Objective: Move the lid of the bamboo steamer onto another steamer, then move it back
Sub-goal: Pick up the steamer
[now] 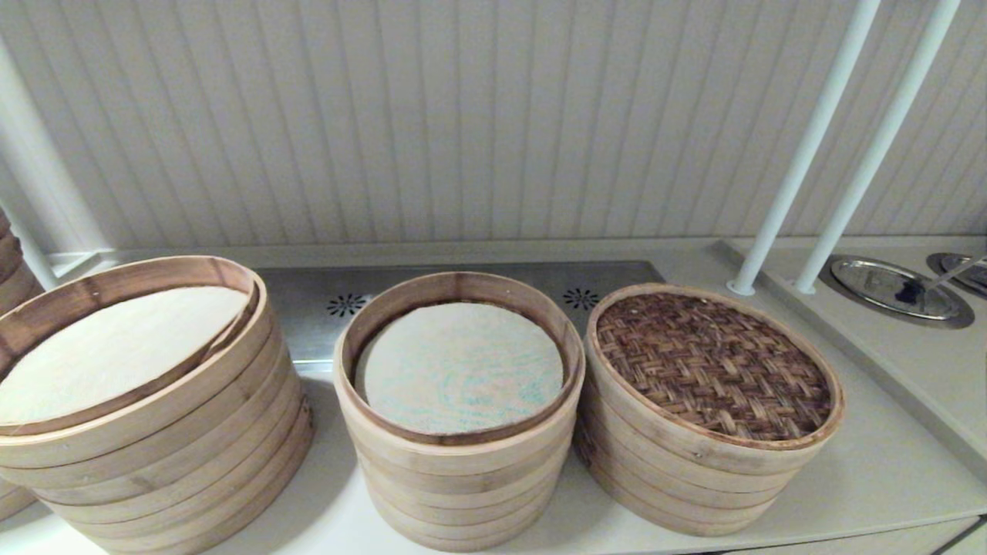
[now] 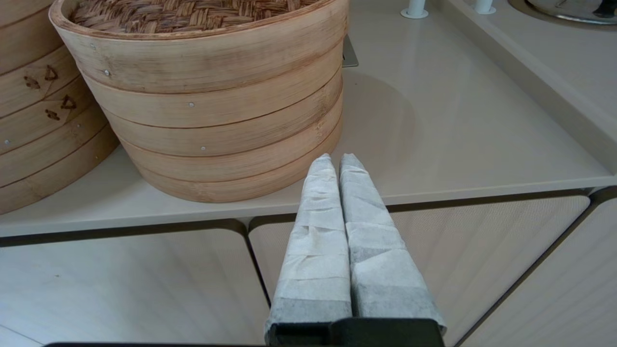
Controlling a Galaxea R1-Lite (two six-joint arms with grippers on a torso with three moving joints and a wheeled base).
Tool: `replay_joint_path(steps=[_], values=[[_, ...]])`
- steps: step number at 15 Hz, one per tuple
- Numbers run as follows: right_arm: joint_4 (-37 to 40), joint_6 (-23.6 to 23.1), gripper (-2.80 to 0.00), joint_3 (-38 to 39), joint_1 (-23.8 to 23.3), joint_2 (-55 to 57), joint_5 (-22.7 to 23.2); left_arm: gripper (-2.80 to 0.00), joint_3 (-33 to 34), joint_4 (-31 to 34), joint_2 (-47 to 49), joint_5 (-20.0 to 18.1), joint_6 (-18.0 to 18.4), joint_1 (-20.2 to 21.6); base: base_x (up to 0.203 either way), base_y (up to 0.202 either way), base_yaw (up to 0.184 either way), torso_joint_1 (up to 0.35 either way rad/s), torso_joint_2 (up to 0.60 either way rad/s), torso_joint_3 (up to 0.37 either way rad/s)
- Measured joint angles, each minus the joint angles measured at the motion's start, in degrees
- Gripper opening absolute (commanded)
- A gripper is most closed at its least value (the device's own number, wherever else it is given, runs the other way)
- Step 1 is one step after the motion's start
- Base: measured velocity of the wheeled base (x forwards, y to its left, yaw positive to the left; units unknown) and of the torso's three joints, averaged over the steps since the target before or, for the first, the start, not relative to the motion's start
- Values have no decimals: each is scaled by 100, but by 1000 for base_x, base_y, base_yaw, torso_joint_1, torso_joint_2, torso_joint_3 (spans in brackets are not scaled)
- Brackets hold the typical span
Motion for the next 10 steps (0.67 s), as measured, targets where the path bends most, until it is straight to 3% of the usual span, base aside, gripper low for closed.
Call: replay_joint_path(steps=[10], values=[[9,42,-280,2,0,-2,-7,-280,0,0,0,2,-2,0,0,0,0,0,0,0]])
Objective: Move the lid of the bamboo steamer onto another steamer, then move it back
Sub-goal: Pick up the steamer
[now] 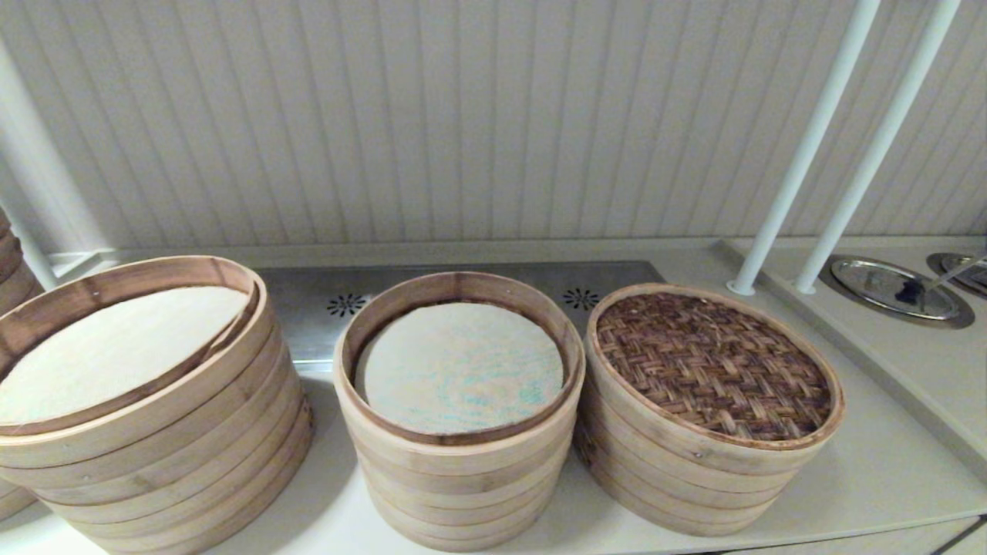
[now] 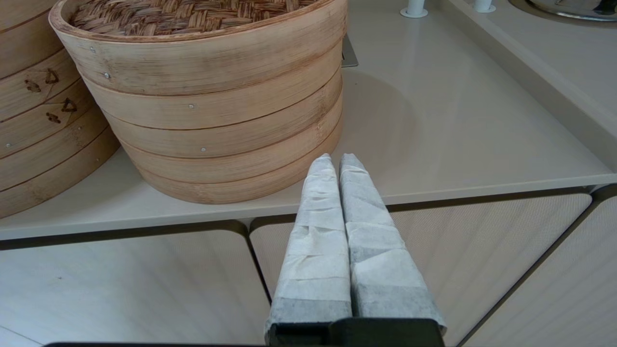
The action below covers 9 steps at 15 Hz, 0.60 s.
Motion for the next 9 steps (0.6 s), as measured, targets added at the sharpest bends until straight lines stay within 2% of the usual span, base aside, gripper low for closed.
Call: replay_joint_path(steps=[5,9], values=[[25,-88,-280,-39,0,-1,28,-280,0,0,0,-2,0,0,0,0,0,0,0,0],[411,-101,-280,-974,0,282,88,-280,0,0,0,-5,2,0,0,0,0,0,0,0]])
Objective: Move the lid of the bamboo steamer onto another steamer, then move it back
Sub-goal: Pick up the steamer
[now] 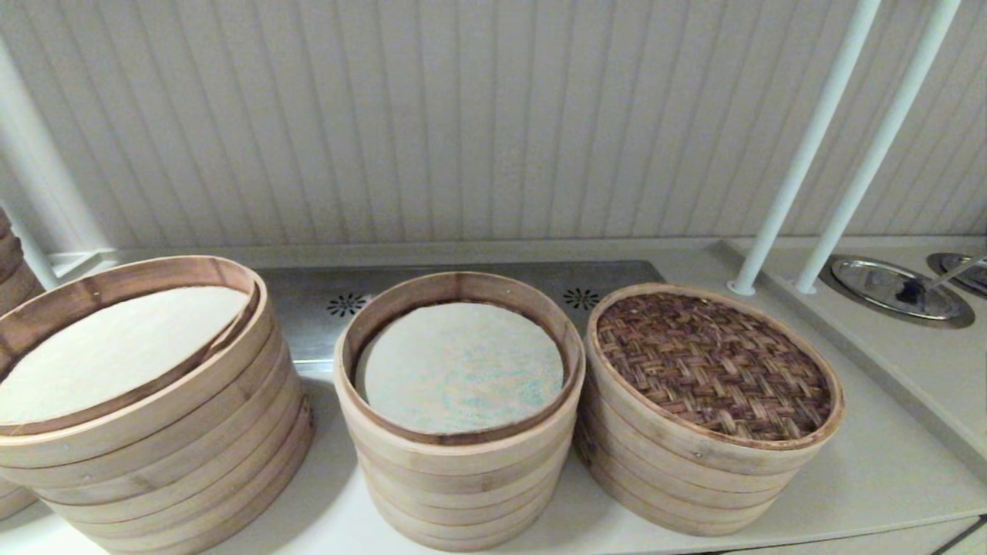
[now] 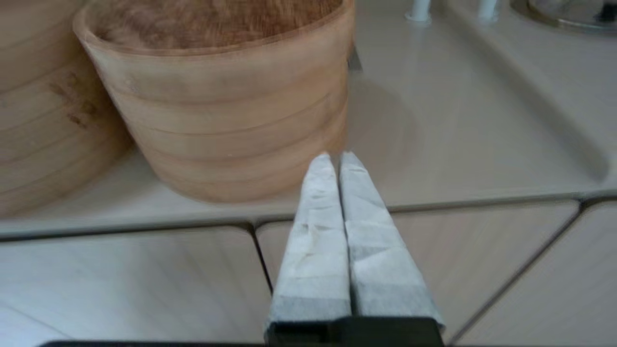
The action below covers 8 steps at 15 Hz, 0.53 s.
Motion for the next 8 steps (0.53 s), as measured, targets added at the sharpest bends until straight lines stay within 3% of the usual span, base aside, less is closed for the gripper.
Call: replay_joint_path(steps=[8], values=[[125,-422,-280,-1943,-503,2208,160,-280,0,0,0,5,-2,0,0,0,0,0,0,0]])
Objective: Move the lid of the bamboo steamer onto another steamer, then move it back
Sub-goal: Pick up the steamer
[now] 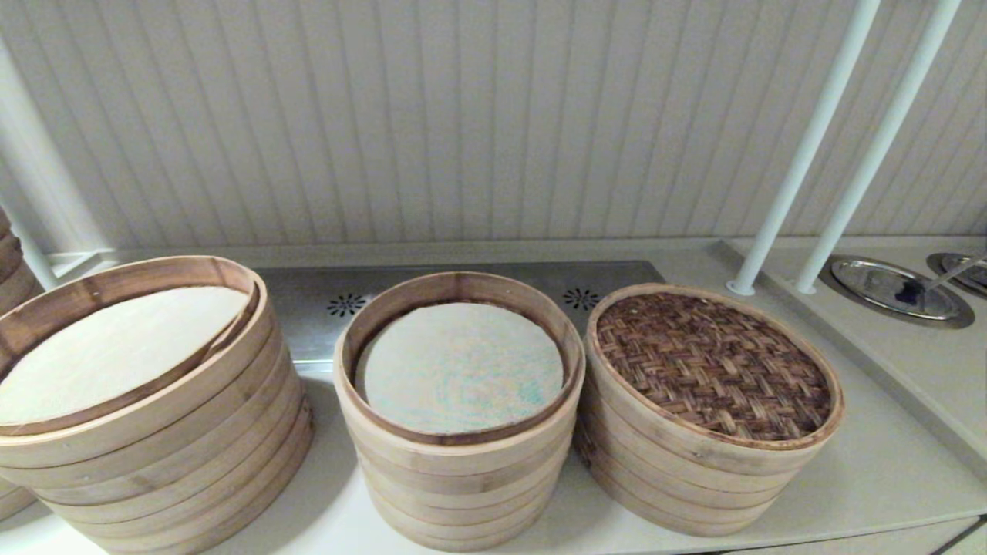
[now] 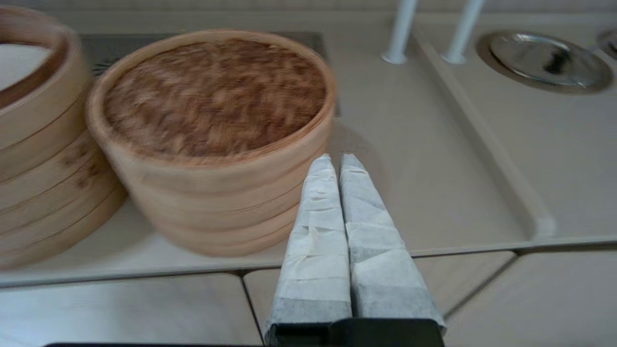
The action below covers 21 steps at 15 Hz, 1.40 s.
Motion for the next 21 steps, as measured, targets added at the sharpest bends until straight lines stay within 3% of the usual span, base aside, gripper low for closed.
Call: replay_joint_path(steps=[5,8,11,13,15,17,21], values=[[96,627,-280,-727,-122,1313,2,-280,0,0,0,-1,1,0,0,0,0,0,0,0],[121,993,-280,-1020,559,1966,-135,-280,0,-2,0,-2,2,0,0,0,0,0,0,0],[127,1448,-280,-1344,1506,2699,-936,-280,0,0,0,-1,0,0,0,0,0,0,0,0],[110,1789,-280,-1547,2495,3204,-1876,-280,0,0,0,0,0,0,0,0,0,0,0,0],[78,2002,-280,-1760,3158,3723,-2804,-280,0,0,0,0,2,2,0,0,0,0,0,0],[57,2047,-280,-1936,3280,4144,-3221,-280,0,0,0,0,-2,0,0,0,0,0,0,0],[5,1974,-280,-2218,3030,4853,-3117,-280,0,0,0,0,0,0,0,0,0,0,0,0]])
